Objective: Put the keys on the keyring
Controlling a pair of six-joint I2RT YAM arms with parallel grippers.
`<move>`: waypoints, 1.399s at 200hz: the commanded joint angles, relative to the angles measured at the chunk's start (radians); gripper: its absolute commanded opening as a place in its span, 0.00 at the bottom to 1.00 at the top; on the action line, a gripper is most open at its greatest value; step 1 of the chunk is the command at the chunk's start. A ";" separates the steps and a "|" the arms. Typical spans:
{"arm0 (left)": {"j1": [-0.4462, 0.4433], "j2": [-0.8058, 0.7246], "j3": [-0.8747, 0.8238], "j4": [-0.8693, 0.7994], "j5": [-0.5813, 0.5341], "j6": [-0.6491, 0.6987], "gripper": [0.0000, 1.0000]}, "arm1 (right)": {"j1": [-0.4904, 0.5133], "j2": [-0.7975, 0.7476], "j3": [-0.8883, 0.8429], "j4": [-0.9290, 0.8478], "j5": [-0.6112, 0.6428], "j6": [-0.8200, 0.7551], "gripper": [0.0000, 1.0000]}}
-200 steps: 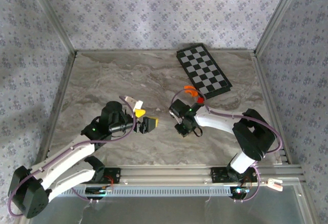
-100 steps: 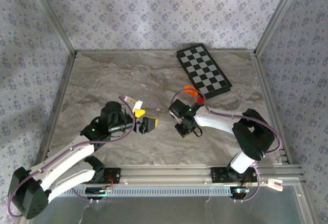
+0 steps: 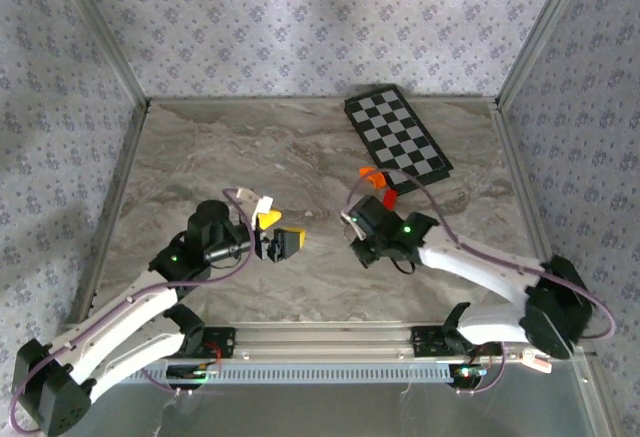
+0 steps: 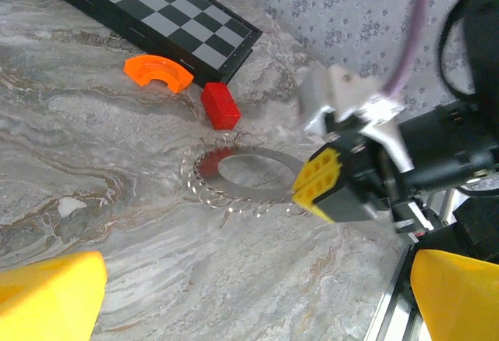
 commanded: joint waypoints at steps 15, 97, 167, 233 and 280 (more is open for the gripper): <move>-0.014 -0.033 0.016 0.001 0.046 0.030 0.97 | 0.004 -0.254 -0.079 0.125 -0.107 -0.077 0.00; -0.138 -0.098 0.071 0.028 0.123 0.120 0.75 | 0.008 -0.579 -0.176 0.392 -0.482 -0.121 0.00; -0.215 -0.168 0.092 0.104 0.188 0.178 0.47 | 0.009 -0.577 -0.230 0.752 -0.671 0.016 0.00; -0.283 -0.180 0.090 0.236 0.216 0.275 0.38 | 0.014 -0.570 -0.305 1.076 -0.719 0.144 0.00; -0.288 -0.117 0.138 0.268 0.201 0.283 0.31 | 0.041 -0.563 -0.326 1.163 -0.717 0.145 0.00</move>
